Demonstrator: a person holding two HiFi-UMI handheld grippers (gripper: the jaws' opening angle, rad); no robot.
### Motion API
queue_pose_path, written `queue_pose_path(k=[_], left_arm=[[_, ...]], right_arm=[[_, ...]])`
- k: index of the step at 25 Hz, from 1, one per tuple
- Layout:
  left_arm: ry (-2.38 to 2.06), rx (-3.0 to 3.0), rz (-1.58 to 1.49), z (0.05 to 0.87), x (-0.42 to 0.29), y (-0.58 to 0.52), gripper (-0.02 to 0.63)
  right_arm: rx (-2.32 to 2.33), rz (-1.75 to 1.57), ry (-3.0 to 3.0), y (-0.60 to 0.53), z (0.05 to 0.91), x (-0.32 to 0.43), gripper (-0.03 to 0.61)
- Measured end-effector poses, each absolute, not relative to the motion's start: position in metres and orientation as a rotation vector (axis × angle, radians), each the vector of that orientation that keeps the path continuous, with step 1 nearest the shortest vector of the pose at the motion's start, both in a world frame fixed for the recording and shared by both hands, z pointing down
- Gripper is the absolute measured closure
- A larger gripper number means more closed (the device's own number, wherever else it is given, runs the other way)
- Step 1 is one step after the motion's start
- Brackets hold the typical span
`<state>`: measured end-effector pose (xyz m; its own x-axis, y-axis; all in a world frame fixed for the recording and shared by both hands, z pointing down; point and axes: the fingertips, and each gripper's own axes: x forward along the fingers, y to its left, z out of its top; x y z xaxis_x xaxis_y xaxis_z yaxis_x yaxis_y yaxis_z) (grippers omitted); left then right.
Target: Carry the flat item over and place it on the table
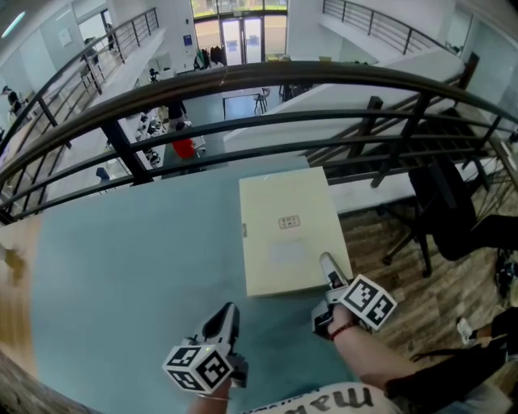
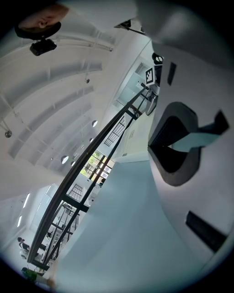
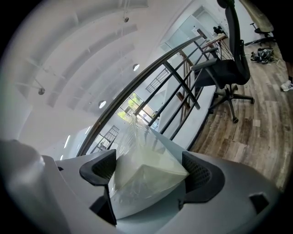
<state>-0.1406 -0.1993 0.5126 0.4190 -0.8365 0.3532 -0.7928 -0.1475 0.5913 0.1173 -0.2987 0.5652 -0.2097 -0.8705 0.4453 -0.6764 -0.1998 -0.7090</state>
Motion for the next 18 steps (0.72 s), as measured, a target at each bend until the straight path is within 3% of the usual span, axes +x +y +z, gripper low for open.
queue_pose_path(k=[18], left_arm=[[-1.363, 1.942, -0.082, 0.5176, -0.1423, -0.201, 0.611]], right_arm=[[-1.897, -1.343, 1.841, -0.2978, 0.5689, 0.1182, 0.146]])
